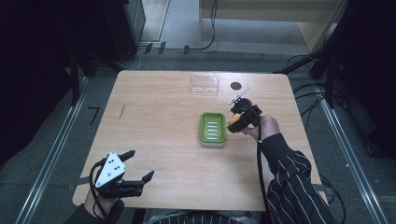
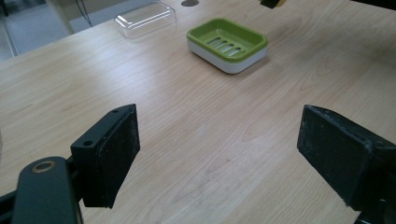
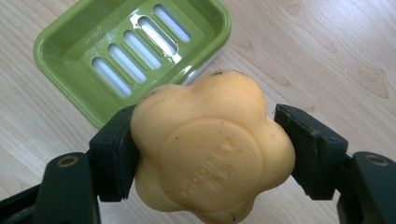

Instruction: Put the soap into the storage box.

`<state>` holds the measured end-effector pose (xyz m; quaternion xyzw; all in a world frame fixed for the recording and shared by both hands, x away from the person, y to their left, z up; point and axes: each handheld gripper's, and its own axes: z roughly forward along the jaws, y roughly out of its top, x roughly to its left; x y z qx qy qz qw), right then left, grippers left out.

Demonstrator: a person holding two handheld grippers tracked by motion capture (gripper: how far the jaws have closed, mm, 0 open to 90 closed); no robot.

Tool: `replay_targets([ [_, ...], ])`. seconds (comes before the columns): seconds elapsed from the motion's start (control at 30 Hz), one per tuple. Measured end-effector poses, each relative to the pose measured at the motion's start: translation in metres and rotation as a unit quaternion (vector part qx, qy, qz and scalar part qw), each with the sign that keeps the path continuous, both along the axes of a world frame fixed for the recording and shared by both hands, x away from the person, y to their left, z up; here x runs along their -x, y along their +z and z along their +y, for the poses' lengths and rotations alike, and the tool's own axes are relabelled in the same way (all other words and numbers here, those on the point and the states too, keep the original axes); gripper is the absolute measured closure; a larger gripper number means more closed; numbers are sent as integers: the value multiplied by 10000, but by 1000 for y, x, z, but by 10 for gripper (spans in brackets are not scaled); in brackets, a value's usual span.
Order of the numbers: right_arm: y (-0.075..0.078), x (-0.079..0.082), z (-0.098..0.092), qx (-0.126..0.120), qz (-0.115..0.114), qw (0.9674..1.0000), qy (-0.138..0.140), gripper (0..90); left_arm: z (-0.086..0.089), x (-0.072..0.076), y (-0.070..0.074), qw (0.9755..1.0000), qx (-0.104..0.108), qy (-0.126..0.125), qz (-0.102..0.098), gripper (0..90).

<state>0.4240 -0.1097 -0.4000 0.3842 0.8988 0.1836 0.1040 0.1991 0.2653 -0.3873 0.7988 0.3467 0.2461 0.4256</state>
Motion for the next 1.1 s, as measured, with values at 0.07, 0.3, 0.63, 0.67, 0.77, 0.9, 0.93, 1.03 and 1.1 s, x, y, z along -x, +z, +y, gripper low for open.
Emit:
replay_targets([
  [0.07, 1, 0, 0, -6, -33, 10000, 26, 278, 0, 1, 0, 10000, 10, 7, -8, 136],
  [0.3, 5, -2, 6, -57, -149, 9998, 95, 278, 1, 2, 0, 10000, -6, 29, -10, 136],
  [0.63, 6, -4, 18, -70, -194, 9996, 209, 277, 2, 3, 0, 10000, 1, 49, -8, 136],
  [0.67, 6, -4, 19, -73, -211, 9995, 217, 278, 2, 3, 0, 10000, 1, 59, -13, 136],
  [0.77, 8, -4, 20, -73, -221, 9995, 226, 277, 2, 4, 0, 10000, -7, 67, -22, 136],
  [0.9, 8, -4, 22, -101, -260, 9993, 253, 277, 3, 5, 0, 10000, -24, 72, -13, 136],
  [0.93, 9, -4, 23, -101, -260, 9993, 254, 277, 3, 5, 0, 10000, -17, 84, -12, 136],
  [1.03, 9, -5, 25, -117, -287, 9992, 267, 278, 4, 6, 0, 9999, -11, 102, -16, 136],
  [1.1, 10, -6, 27, -145, -303, 9991, 275, 278, 4, 6, 0, 9999, -10, 115, -13, 136],
])
